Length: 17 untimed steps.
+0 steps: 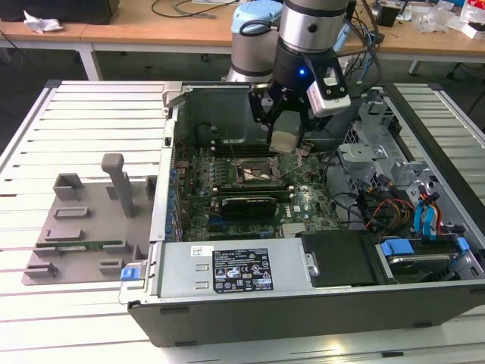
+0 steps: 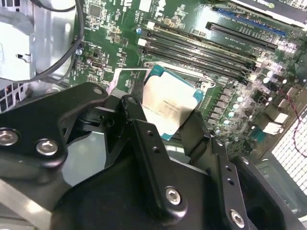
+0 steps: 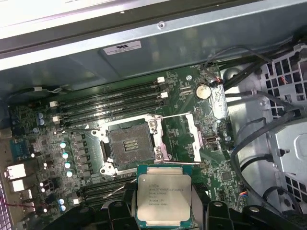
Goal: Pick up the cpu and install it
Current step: 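Place the cpu into insertion slot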
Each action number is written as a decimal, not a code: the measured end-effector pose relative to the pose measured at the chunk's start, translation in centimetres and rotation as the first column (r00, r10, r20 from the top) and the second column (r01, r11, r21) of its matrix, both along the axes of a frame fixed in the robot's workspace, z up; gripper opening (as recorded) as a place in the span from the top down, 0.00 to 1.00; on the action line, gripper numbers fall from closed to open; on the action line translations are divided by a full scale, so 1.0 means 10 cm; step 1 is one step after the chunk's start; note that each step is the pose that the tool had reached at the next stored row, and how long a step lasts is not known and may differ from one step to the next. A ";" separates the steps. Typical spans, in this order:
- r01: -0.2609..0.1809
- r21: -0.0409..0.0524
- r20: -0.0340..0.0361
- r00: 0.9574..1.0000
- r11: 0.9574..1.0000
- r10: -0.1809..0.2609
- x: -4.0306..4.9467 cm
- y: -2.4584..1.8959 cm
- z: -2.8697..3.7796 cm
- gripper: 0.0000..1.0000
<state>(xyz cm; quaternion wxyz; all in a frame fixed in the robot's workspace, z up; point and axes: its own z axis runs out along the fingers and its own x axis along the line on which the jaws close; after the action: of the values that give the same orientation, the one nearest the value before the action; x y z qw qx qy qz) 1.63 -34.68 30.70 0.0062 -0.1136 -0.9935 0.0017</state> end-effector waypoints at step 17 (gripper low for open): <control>0.269 -0.006 0.001 0.963 0.963 -0.269 0.000 0.000 -0.001 0.45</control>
<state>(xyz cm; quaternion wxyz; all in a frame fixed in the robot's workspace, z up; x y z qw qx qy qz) 1.63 -34.68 30.69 0.0061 -0.2473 -0.9689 0.0038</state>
